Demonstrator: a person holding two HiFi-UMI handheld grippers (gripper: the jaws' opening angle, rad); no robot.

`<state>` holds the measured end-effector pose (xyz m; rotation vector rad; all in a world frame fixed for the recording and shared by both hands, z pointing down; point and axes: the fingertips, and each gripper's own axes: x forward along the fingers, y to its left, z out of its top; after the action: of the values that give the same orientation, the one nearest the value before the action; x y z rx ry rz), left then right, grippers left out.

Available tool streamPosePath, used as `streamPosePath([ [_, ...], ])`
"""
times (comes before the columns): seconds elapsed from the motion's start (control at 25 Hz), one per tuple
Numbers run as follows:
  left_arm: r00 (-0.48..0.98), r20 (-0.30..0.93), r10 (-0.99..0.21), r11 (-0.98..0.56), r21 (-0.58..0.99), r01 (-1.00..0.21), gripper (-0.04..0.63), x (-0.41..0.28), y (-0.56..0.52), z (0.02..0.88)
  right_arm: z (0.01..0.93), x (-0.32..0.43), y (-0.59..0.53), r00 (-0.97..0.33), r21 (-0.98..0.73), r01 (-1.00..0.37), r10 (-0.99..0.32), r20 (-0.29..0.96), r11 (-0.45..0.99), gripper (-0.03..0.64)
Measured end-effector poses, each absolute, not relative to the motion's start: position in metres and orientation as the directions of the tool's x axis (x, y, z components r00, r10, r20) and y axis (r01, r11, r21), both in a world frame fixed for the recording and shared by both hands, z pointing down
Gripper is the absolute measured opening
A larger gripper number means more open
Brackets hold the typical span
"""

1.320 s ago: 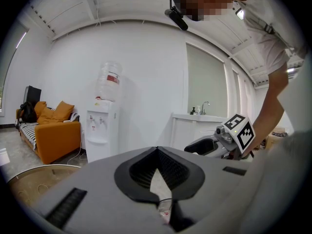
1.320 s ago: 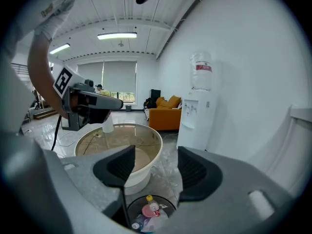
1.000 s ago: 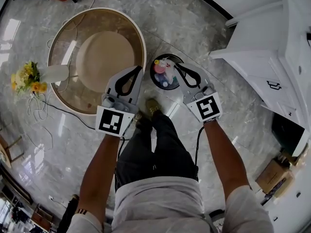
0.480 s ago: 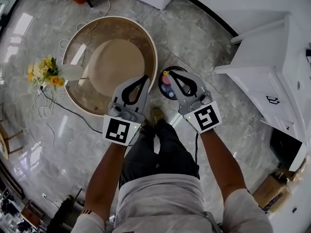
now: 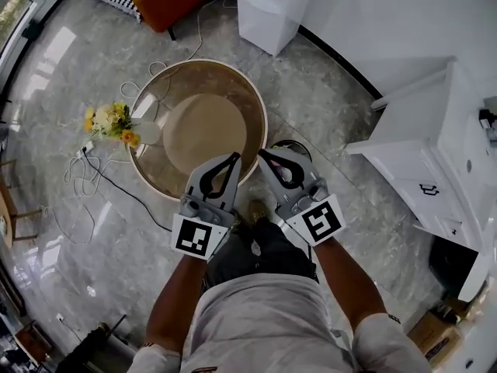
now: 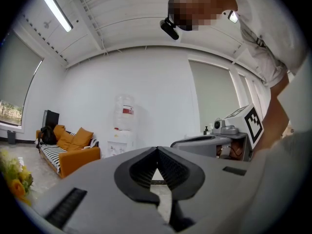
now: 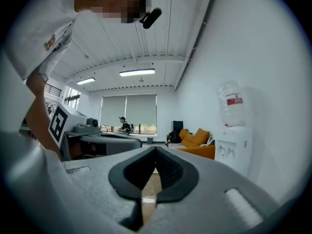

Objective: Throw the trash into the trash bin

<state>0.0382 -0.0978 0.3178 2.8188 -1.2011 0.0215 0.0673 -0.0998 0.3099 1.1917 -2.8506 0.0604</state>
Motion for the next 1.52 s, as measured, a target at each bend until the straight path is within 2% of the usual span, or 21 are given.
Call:
streamPosePath([
  [0.36,0.669,0.025,-0.743,-0.668,0.026,-0.743,0.000,-0.002,-0.072,0.277,0.268,0.047,-0.079,-0.719,0.000,-0.693,-0.692,0.055,0.720,0.000],
  [0.88,0.665,-0.041,-0.746,-0.665,-0.009,-0.747,0.000,-0.008,-0.054,0.233,0.229,0.025,-0.063,-0.778,0.034,-0.628,-0.628,-0.025,0.777,0.000],
  [1.52,0.635,-0.029,-0.772,-0.635,-0.022,-0.772,0.000,-0.025,-0.047,0.222,0.226,0.015,-0.052,-0.800,0.034,-0.600,-0.598,-0.053,0.799,0.000],
])
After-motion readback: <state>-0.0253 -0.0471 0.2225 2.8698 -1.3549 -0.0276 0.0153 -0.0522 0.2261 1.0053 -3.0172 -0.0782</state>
